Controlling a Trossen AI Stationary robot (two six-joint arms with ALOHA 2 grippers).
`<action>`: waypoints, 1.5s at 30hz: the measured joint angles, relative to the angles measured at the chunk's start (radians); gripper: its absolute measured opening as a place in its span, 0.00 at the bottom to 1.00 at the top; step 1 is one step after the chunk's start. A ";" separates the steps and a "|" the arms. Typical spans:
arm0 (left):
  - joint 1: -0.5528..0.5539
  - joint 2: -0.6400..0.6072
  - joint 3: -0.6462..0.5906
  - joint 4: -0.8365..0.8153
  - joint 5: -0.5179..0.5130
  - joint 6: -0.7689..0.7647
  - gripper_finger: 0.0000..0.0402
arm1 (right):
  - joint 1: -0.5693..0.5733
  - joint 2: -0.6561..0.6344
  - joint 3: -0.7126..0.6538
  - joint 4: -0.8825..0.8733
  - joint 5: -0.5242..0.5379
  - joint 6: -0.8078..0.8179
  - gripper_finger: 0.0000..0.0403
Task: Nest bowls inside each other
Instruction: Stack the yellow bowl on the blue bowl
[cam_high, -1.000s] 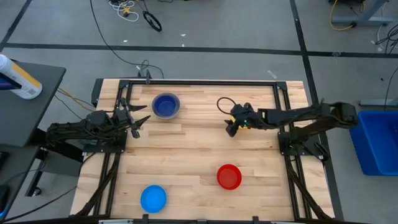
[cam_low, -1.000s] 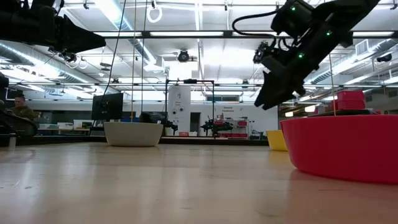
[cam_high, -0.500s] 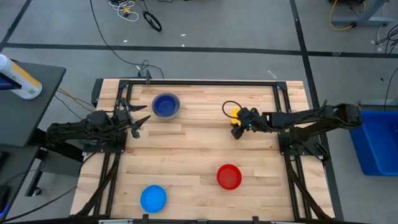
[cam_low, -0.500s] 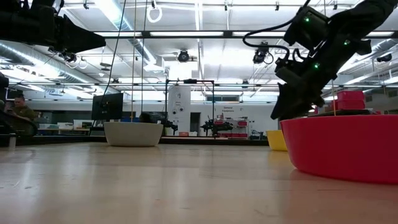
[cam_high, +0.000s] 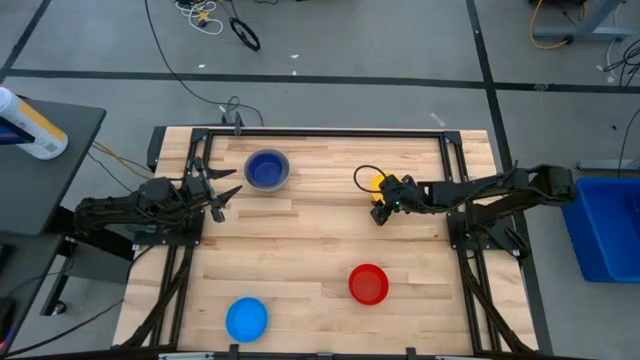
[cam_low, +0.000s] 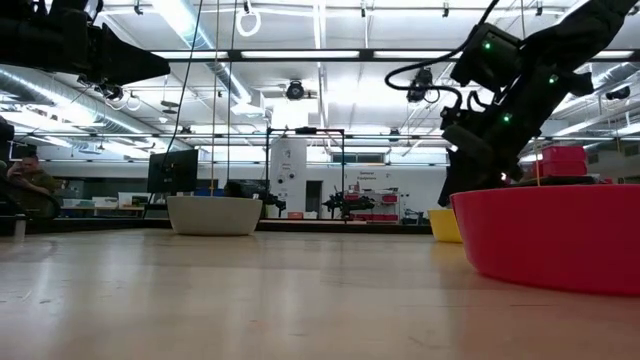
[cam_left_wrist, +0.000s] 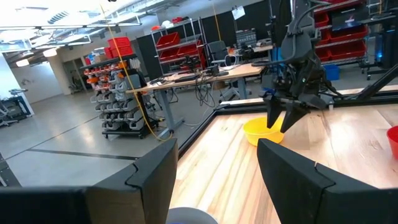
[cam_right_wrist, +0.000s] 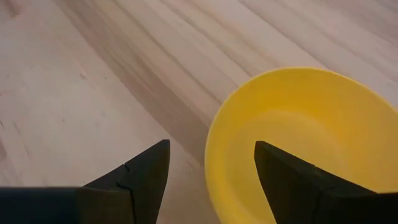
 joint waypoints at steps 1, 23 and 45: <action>0.000 0.000 0.000 0.000 0.000 0.000 0.57 | 0.000 0.008 0.000 0.005 0.000 0.000 0.61; 0.000 0.000 0.000 0.002 0.000 -0.002 0.57 | -0.033 0.108 0.000 0.122 -0.075 -0.045 0.13; 0.000 0.000 0.000 0.002 -0.001 -0.003 0.57 | -0.025 0.108 0.000 0.537 -0.011 -0.214 0.00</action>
